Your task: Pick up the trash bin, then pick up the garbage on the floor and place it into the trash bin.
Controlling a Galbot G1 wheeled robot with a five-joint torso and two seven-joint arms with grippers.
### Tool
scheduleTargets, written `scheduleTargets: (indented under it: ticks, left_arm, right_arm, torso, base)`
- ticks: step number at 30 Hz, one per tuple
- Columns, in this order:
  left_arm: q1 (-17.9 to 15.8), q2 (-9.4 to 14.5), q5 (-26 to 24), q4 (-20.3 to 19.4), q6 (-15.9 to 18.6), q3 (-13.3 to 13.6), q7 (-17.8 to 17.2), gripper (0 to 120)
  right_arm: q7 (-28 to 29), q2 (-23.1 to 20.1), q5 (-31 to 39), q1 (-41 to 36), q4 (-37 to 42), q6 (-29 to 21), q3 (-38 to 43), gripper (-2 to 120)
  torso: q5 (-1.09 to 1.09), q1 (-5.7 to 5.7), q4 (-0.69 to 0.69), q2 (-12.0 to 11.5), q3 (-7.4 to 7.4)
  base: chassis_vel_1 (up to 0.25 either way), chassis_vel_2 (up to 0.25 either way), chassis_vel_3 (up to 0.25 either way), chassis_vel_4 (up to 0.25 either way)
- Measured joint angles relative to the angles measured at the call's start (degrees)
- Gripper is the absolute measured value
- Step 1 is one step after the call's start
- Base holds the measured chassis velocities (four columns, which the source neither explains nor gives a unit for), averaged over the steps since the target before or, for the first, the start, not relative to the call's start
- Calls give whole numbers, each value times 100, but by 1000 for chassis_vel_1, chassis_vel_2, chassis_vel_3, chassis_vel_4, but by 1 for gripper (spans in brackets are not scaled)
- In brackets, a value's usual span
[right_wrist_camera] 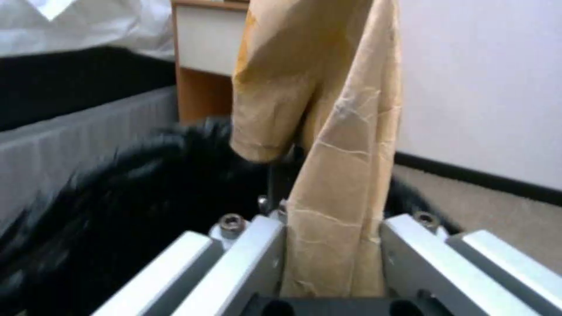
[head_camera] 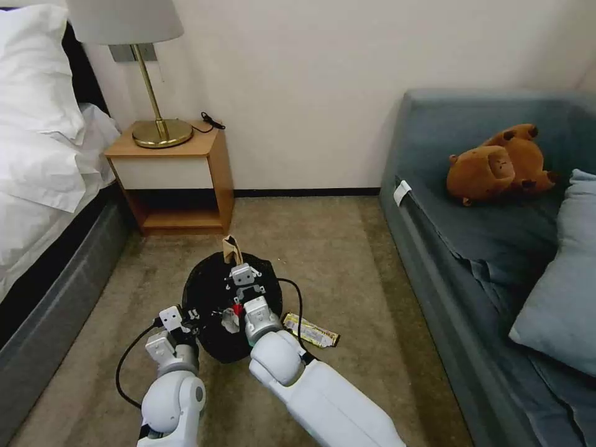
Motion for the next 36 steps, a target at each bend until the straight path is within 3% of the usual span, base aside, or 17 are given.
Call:
scheduleTargets:
  ticks: [1, 3, 5, 6, 19, 24, 27, 36]
  left_arm:
    - [0, 0, 0, 0, 0, 0, 0, 1]
    - [-25, -51, 35, 33, 0, 63, 2, 1]
    - [-28, -59, 42, 34, 0, 81, 4, 1]
    - [-28, -62, 51, 34, 0, 105, 5, 1]
    - [-24, -67, 105, 47, -4, 158, 0, 1]
    - [-11, -67, 112, 28, -4, 131, -14, 1]
    - [-11, -67, 112, -4, -4, 123, -19, 1]
    - [-4, -27, 105, -16, -3, 69, -30, 1]
  right_arm:
    - [0, 0, 0, 0, 0, 0, 0, 5]
    - [-25, 15, -67, -130, 5, -31, 26, 20]
    - [-49, 9, -103, -156, 4, -32, 46, 23]
    - [-79, -23, -137, -182, 4, -35, 62, 31]
    - [-131, -78, -242, -294, 136, -99, 116, 72]
    - [-144, -141, -291, -357, 230, -119, 75, 93]
    - [-147, -188, -220, -366, 333, -180, 57, 99]
    - [-150, -392, -156, -160, 496, -224, 255, 100]
  torso:
    - [0, 0, 0, 0, 0]
    - [0, 0, 1, 0, 0]
    - [0, 0, 0, 0, 0]
    - [0, 0, 0, 0, 0]
    - [0, 0, 1, 0, 0]
    - [0, 0, 1, 0, 0]
    - [0, 0, 0, 0, 0]
    - [0, 0, 0, 0, 0]
  base:
    - [0, 0, 0, 0]
    - [0, 0, 0, 0]
    - [0, 0, 0, 0]
    - [0, 0, 0, 0]
    - [0, 0, 0, 0]
    - [0, 0, 0, 0]
    - [0, 0, 0, 0]
    - [0, 0, 0, 0]
